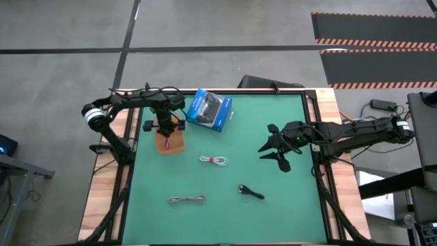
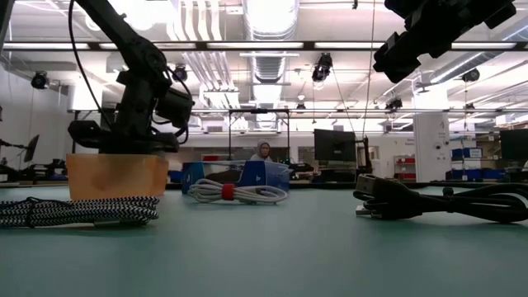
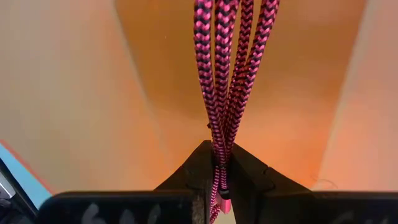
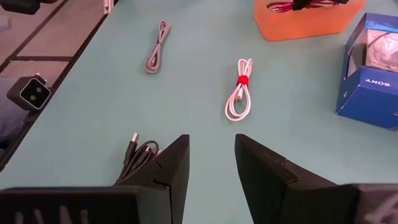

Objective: Pick and place USB-C Cables
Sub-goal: Put the red and black charger cable into the orange bin

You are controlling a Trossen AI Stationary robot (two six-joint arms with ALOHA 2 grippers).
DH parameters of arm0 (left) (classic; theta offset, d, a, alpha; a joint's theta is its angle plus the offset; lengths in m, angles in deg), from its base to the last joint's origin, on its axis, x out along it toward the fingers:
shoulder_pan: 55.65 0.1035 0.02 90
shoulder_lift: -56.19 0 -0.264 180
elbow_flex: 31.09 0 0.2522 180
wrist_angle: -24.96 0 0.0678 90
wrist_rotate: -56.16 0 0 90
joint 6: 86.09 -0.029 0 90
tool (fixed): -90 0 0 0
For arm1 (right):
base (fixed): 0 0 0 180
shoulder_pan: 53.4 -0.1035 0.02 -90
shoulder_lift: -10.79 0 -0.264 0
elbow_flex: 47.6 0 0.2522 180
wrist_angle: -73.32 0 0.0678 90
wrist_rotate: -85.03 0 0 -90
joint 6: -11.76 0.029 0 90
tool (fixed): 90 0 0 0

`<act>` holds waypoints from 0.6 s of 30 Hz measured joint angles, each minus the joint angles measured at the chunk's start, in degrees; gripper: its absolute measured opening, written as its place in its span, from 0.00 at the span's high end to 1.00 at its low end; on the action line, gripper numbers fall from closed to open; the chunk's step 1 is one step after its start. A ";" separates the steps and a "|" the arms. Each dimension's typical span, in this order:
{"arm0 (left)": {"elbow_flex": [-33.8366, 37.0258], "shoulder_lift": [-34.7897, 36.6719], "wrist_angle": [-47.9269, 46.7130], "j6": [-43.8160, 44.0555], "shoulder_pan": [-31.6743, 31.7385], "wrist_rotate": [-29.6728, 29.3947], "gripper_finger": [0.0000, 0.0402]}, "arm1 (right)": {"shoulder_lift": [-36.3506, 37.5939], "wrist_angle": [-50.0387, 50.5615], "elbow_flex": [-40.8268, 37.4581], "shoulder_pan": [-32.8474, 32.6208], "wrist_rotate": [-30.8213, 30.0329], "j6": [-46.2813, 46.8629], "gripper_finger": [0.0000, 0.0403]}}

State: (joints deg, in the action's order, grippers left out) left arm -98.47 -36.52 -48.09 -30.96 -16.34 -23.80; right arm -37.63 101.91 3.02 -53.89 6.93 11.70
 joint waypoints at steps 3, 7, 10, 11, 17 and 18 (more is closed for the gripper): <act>0.00 0.00 0.27 -0.01 0.00 0.02 0.95 | 0.00 0.01 0.00 0.00 0.00 0.00 0.71; -0.12 0.00 0.30 -0.98 0.00 0.07 0.95 | 0.00 0.52 0.00 0.02 0.00 0.00 0.71; -0.26 0.00 0.36 -1.47 0.00 0.13 0.95 | 0.00 0.74 -0.01 0.00 0.00 0.00 0.71; -0.26 0.00 0.35 -1.47 -0.01 0.13 0.94 | 0.00 0.76 0.00 0.01 0.00 0.01 0.71; -0.26 0.00 0.35 -1.50 -0.01 0.23 0.84 | 0.00 0.76 0.00 0.00 0.00 0.00 0.71; -0.26 0.00 0.35 -1.50 -0.02 0.25 0.82 | 0.00 0.76 -0.02 0.02 0.00 0.00 0.71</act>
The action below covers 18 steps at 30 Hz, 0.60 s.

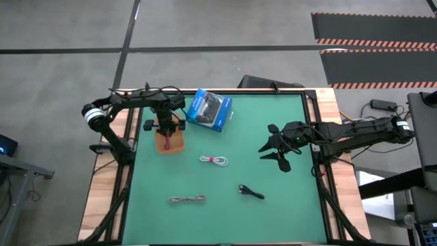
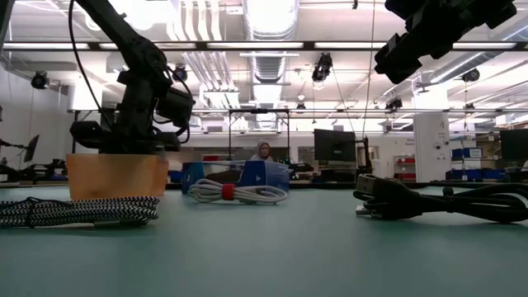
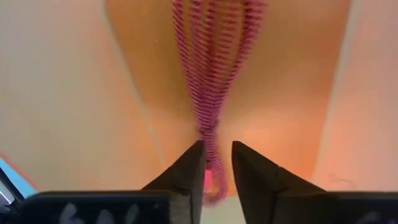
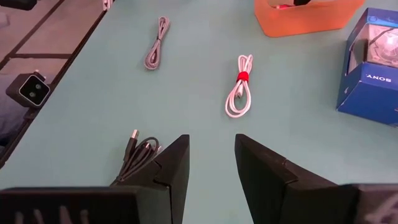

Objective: Pick and place USB-C Cables
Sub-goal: Put the red and black charger cable into the orange bin, then put the white and black charger cable into the orange bin

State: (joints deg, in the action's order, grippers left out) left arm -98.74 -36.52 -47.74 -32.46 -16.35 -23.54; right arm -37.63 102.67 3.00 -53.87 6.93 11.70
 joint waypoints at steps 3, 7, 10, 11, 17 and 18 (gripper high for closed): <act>0.00 0.00 -0.02 0.00 0.02 0.11 0.76 | 0.00 0.03 0.02 -0.01 0.00 0.00 0.71; -0.29 0.59 -0.15 -1.11 -0.01 1.55 0.71 | 0.00 0.27 0.01 -0.02 0.00 0.00 0.71; -1.40 2.18 -0.03 -3.48 -0.03 3.11 0.68 | 0.00 0.28 0.02 -0.01 0.00 -0.03 0.71; -1.81 2.96 -0.06 -4.05 -0.06 3.16 0.68 | 0.00 0.28 0.02 -0.02 0.00 -0.04 0.71; -4.28 9.86 -0.17 -5.07 -0.83 3.16 0.68 | 0.00 0.33 0.02 -0.02 0.00 0.00 0.71; -4.69 11.30 -0.03 -5.07 -1.09 3.16 0.68 | 0.00 0.33 0.02 -0.01 0.02 0.00 0.71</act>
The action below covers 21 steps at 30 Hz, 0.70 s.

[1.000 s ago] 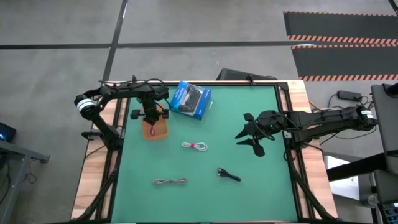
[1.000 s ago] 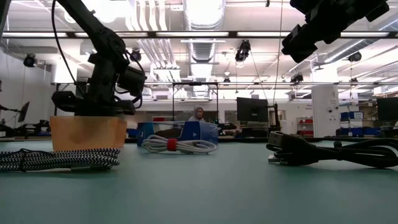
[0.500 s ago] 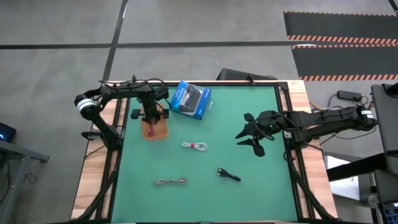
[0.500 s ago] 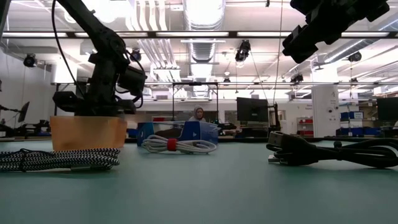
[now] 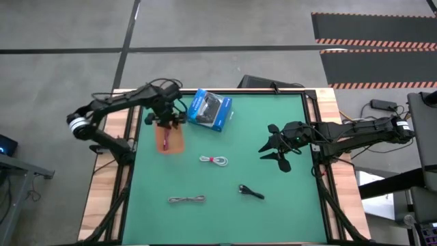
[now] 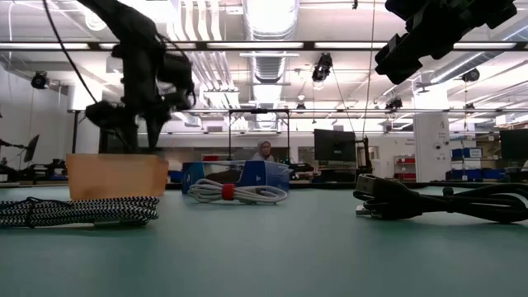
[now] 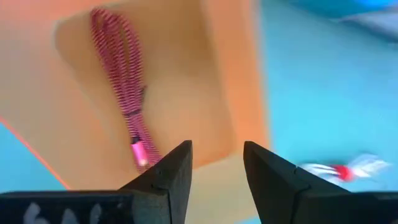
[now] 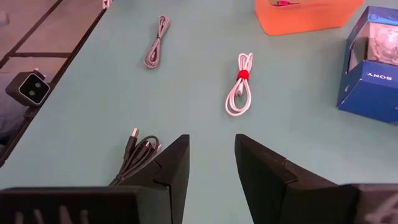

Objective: Pick and place USB-C Cables
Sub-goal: Put the white and black charger cable into the orange bin

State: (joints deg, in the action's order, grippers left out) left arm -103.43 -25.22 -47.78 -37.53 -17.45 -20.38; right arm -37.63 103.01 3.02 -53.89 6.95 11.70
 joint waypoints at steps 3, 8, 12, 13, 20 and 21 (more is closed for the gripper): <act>-1.62 4.30 0.12 0.39 -1.81 -0.68 0.68 | 0.00 0.06 0.00 -0.01 0.00 0.00 0.71; -4.17 10.19 4.33 0.89 -9.01 -7.14 0.68 | 0.00 0.08 0.00 0.00 -0.02 -0.09 0.71; -5.72 12.38 10.87 2.08 -16.86 -12.88 0.68 | 0.00 0.07 0.00 -0.01 0.00 -0.16 0.71; -5.93 12.53 13.52 2.08 -19.11 -14.22 0.68 | 0.00 0.08 -0.02 0.01 0.00 -0.17 0.71; -5.84 10.56 30.12 -3.89 -31.82 -18.45 0.68 | 0.00 0.08 0.11 0.01 -0.01 -0.17 0.71; -5.83 9.89 31.53 -4.76 -33.31 -18.93 0.68 | 0.00 0.08 0.11 0.01 0.00 -0.15 0.71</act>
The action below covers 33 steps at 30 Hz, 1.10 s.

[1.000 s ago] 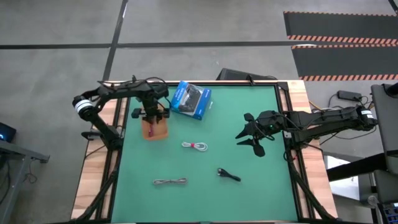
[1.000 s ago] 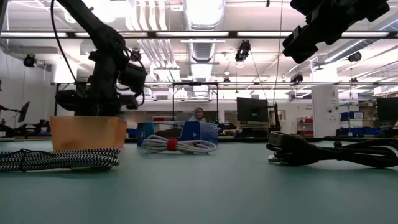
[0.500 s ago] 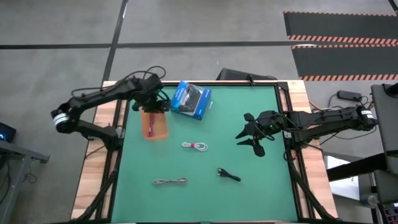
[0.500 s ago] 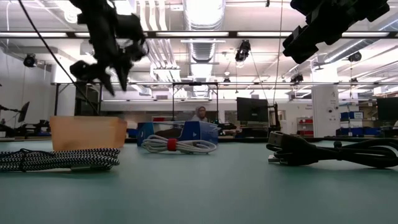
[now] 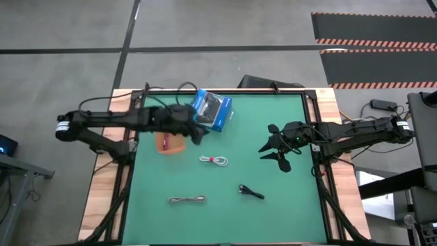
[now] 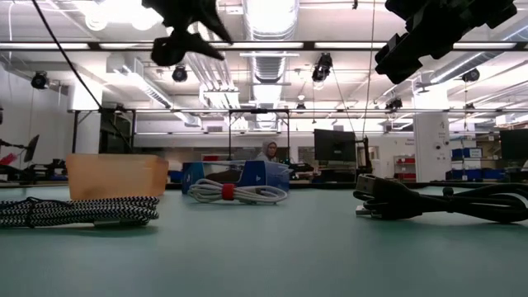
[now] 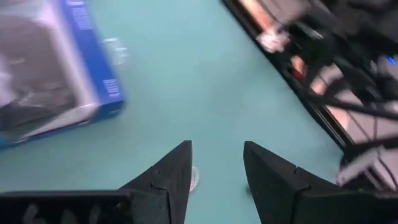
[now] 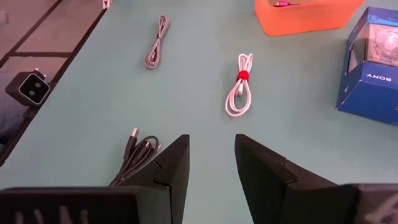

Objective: Pick and place USB-C Cables
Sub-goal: Put the white and black charger cable into the orange bin

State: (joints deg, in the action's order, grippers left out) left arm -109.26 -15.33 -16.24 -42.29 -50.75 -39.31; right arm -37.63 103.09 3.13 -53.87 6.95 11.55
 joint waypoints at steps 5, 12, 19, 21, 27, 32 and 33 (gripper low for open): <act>-0.01 -4.13 5.26 -2.12 -5.45 -2.86 0.68 | 0.00 -0.01 0.00 -0.02 -0.01 0.00 0.71; -0.44 -12.03 16.71 -7.90 -11.29 -3.76 0.68 | 0.00 0.00 0.00 0.00 0.00 0.13 0.71; -4.45 -20.46 22.40 -16.67 -16.14 -5.21 0.68 | 0.00 0.00 0.00 -0.01 0.00 -0.25 0.71; -6.18 -22.77 22.42 -19.49 -17.26 -5.59 0.68 | 0.00 -0.02 0.00 -0.01 0.00 -0.71 0.71; -10.45 -28.80 23.00 -29.31 -20.62 -7.26 0.68 | 0.38 -4.31 0.00 0.00 0.00 -1.39 0.71; -11.55 -32.42 23.37 -30.94 -22.22 -9.93 0.68 | 1.53 -7.32 -0.39 0.00 0.03 -2.22 0.71; -11.54 -32.97 23.39 -30.93 -22.60 -9.93 0.68 | 1.89 -7.87 -0.49 -0.02 0.02 -2.33 0.71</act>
State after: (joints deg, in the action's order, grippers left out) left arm -120.80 -48.30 7.15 -73.22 -73.36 -49.24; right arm -35.74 95.22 2.64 -53.89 6.97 9.22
